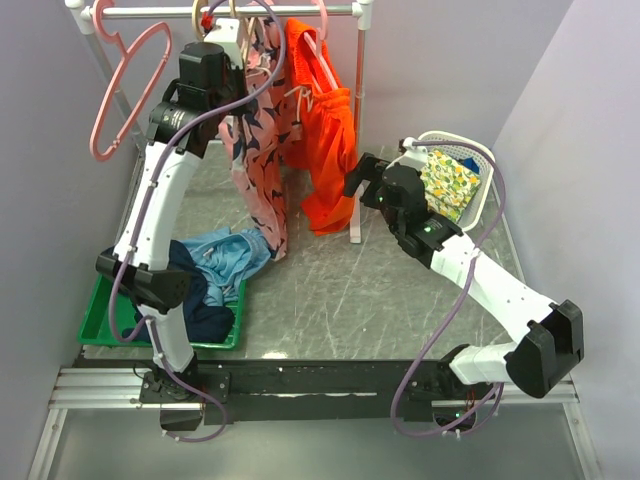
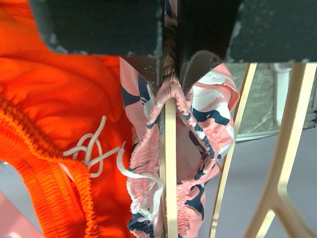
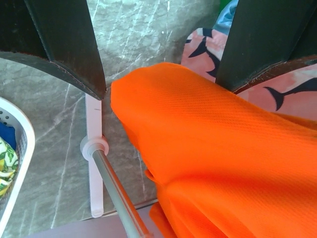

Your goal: Place the shorts on the hanger

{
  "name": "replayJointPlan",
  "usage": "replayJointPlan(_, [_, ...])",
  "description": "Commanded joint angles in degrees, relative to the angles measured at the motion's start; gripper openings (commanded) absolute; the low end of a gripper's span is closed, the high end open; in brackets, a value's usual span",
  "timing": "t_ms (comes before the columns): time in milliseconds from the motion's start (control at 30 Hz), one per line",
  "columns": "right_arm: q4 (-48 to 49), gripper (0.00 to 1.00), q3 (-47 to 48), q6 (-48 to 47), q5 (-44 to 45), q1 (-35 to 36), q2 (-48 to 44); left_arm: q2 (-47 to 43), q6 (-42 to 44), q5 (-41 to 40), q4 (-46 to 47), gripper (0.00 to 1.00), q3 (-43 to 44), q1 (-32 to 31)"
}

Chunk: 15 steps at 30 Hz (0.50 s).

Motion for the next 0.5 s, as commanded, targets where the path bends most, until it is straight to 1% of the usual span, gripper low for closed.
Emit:
replayJointPlan(0, [2.64,0.96,-0.61,-0.22,-0.51,0.56,-2.38,1.12,-0.98,2.9,9.32,0.01,3.14,0.23])
replayJointPlan(233, [2.47,0.96,-0.79,-0.13,-0.34,0.83,-2.82,2.18,-1.86,4.22,10.2,0.01,1.3,0.32])
replayJointPlan(467, [2.47,0.96,-1.05,-0.13,0.28,1.44,-3.0,-0.1,-3.0,5.27,11.08,0.01,-2.74,0.32])
